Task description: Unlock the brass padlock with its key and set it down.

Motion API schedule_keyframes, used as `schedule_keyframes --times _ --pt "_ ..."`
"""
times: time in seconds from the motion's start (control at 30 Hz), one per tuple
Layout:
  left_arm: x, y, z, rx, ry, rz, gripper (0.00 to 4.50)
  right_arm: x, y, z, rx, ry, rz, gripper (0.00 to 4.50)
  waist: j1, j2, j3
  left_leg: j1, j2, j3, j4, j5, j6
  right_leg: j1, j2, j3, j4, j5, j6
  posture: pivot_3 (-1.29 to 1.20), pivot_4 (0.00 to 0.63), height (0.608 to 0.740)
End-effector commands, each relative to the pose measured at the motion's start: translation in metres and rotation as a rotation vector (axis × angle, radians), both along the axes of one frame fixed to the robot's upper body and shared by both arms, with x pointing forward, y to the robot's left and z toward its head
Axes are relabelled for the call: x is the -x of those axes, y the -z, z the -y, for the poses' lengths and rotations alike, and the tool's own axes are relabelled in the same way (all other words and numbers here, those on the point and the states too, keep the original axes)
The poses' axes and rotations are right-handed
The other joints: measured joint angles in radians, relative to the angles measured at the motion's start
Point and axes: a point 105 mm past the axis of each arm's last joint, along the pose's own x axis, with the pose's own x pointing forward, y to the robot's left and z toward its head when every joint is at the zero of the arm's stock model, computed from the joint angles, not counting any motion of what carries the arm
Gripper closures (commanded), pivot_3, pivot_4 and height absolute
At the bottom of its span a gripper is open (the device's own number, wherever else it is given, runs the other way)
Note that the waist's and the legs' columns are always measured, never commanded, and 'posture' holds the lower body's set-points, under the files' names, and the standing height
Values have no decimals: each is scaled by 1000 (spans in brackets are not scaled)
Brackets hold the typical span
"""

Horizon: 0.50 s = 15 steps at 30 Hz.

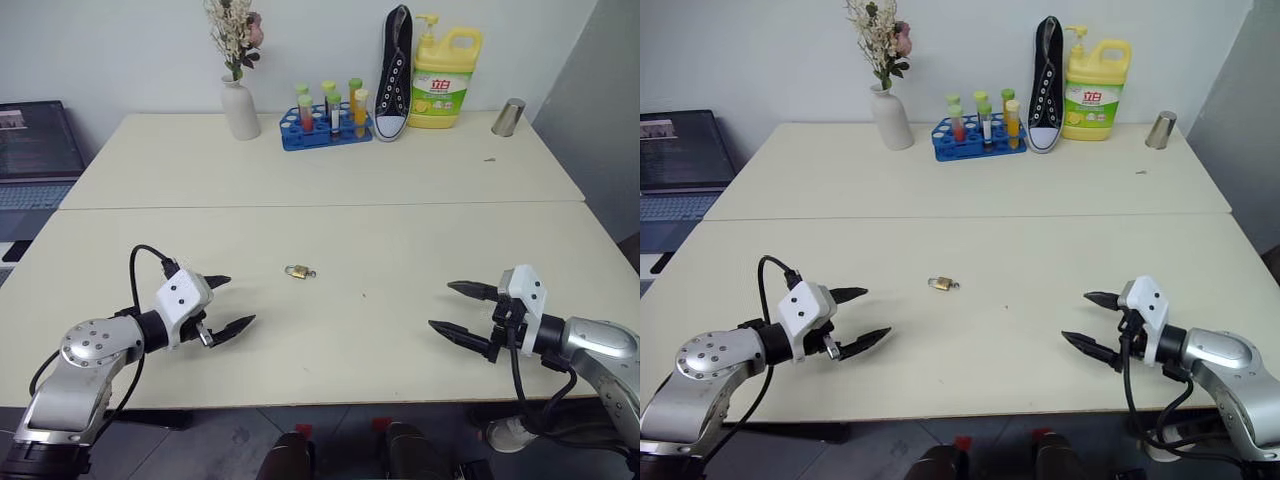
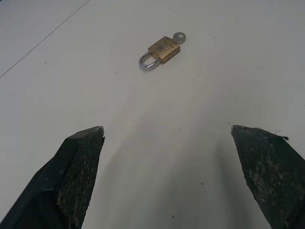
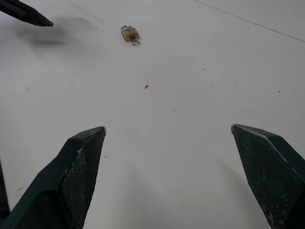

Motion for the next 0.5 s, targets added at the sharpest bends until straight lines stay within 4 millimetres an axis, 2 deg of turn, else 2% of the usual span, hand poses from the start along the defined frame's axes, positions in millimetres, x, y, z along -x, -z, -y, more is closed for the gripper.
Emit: schedule_keyframes --times 0.03,0.3,0.5 --pt "-1 -16 1 33 12 65 0 1 -7 -3 -1 -29 44 87 0 0 0 0 0 0 0 0 0 0 0 0 0 0 0 0 150 740" --pt "-4 -11 -1 -14 -15 51 0 0 -6 -9 -8 -42 49 87 0 0 0 0 0 0 0 0 0 0 0 0 0 0 0 0 150 740" --pt "-6 -23 5 76 24 108 0 -2 -11 -15 -22 -49 60 87 1 0 0 0 0 0 0 0 0 0 0 0 0 0 0 0 150 740"
